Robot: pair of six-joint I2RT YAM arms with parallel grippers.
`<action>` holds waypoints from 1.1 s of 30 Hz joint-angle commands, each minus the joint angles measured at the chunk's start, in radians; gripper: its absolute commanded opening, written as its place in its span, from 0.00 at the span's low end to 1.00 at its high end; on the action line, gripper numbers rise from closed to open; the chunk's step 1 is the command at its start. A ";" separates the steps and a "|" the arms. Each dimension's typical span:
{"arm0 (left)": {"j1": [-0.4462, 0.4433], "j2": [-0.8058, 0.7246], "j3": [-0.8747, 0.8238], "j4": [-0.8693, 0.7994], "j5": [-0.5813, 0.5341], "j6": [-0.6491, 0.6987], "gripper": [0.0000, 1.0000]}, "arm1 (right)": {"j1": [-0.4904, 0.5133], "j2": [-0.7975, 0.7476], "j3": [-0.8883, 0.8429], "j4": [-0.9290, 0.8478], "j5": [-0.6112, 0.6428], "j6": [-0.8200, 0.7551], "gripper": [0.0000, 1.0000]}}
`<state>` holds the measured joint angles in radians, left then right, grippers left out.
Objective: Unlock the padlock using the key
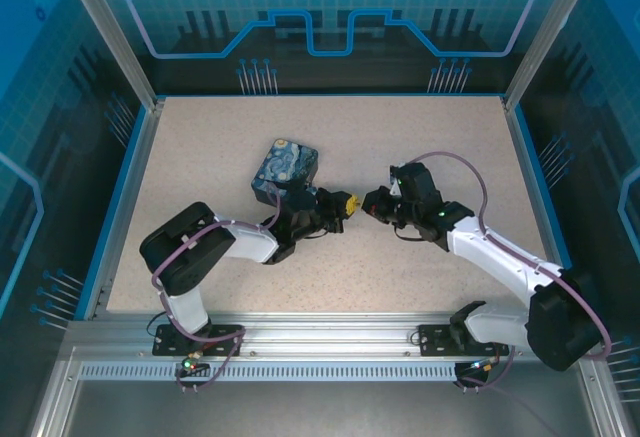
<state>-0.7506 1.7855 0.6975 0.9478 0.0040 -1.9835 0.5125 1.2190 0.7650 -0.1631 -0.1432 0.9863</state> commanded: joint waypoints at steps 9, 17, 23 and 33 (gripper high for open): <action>0.124 -0.045 0.089 0.104 0.248 0.656 0.00 | -0.147 -0.180 -0.069 -0.017 -0.123 -0.079 0.55; 0.145 -0.025 0.123 0.241 0.393 0.825 0.00 | -0.181 -0.129 -0.080 0.229 -0.315 -0.025 0.50; 0.141 -0.101 0.126 0.115 0.379 0.940 0.00 | -0.170 -0.082 -0.088 0.372 -0.339 0.055 0.44; 0.125 -0.146 0.135 0.053 0.323 0.993 0.00 | -0.117 -0.024 -0.104 0.509 -0.334 0.110 0.40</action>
<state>-0.6140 1.6650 0.8028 1.0008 0.3496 -1.0496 0.3771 1.1835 0.6701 0.2649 -0.4652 1.0733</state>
